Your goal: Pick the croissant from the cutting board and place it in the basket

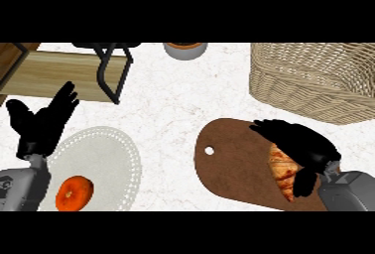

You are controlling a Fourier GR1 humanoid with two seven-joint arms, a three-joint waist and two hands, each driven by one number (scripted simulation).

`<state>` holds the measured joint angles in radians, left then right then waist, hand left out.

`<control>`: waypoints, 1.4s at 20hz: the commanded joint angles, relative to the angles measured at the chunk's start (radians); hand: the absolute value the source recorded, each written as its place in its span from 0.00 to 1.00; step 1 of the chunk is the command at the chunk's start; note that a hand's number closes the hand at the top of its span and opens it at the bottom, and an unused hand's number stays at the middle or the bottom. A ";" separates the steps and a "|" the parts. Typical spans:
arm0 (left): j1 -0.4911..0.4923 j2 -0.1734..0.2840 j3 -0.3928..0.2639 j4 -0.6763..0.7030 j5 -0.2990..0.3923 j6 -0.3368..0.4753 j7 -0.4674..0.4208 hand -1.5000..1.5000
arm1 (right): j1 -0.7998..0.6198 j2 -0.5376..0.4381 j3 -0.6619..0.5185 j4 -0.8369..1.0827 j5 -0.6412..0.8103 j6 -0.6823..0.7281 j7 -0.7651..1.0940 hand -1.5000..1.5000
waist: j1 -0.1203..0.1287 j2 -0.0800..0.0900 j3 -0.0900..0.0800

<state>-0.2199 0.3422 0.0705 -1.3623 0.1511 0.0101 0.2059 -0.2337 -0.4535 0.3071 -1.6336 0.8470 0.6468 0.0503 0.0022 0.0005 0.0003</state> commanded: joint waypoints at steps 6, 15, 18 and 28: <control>0.018 -0.018 0.039 -0.014 -0.033 -0.025 0.002 0.50 | -0.066 -0.003 -0.104 0.047 0.022 0.092 -0.098 0.00 | 0.000 -0.001 0.000; 0.014 -0.006 0.089 -0.024 -0.011 -0.083 0.025 0.50 | 0.130 -0.032 -0.112 -0.072 0.032 0.074 -0.228 0.00 | -0.006 -0.001 0.000; -0.035 -0.017 0.105 0.058 -0.034 -0.073 -0.008 0.50 | 0.064 0.046 -0.055 -0.017 0.120 0.057 -0.163 0.00 | -0.004 0.000 0.000; -0.026 -0.018 0.096 -0.045 -0.058 -0.085 0.068 0.50 | 0.031 0.073 -0.043 0.178 0.260 -0.067 -0.228 0.00 | 0.002 0.000 0.000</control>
<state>-0.2328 0.2944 0.1459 -1.3943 0.0862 -0.0475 0.2493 -0.1519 -0.4116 0.2564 -1.5726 1.0629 0.6210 -0.1613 0.0011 -0.0001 -0.0001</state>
